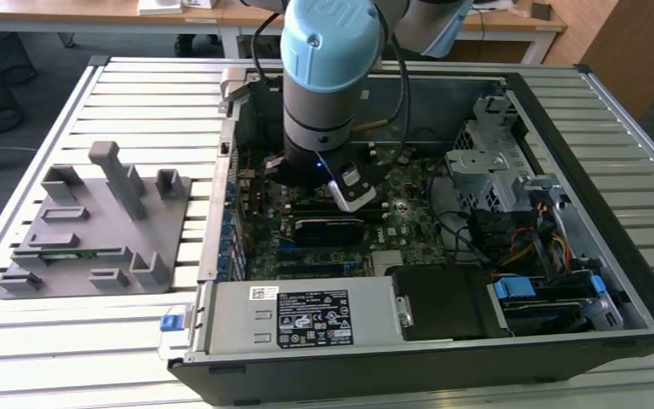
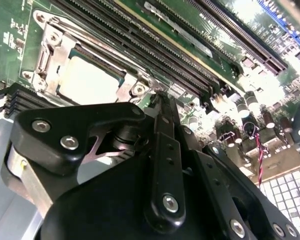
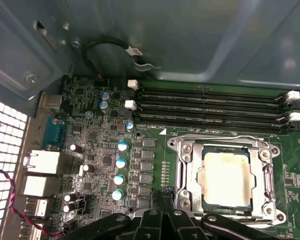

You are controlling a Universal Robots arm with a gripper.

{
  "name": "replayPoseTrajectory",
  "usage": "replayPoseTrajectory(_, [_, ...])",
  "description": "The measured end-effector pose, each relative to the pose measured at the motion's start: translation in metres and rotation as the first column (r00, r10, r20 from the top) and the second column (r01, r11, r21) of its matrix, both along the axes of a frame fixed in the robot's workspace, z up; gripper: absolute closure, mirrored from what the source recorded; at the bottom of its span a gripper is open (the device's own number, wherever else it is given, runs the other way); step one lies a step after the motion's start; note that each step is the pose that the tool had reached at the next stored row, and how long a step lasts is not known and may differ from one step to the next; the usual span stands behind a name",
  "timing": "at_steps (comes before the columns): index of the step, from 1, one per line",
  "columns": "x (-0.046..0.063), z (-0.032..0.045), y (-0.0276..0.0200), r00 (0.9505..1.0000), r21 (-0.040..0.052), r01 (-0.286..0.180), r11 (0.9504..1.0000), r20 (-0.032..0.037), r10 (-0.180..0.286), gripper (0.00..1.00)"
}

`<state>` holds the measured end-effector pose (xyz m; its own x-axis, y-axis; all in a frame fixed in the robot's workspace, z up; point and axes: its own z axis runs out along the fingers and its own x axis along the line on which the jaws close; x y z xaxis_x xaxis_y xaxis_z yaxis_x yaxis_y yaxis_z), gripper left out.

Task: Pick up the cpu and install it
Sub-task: 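Install the second cpu locking lever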

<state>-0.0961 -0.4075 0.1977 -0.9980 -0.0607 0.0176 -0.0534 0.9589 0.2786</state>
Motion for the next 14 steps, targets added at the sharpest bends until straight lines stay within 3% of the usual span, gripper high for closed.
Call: replayPoseTrajectory(14, [0.0, 0.0088, 0.0, 1.0, -0.0002, 0.0, 1.0, 0.0009, 0.0, 0.89])
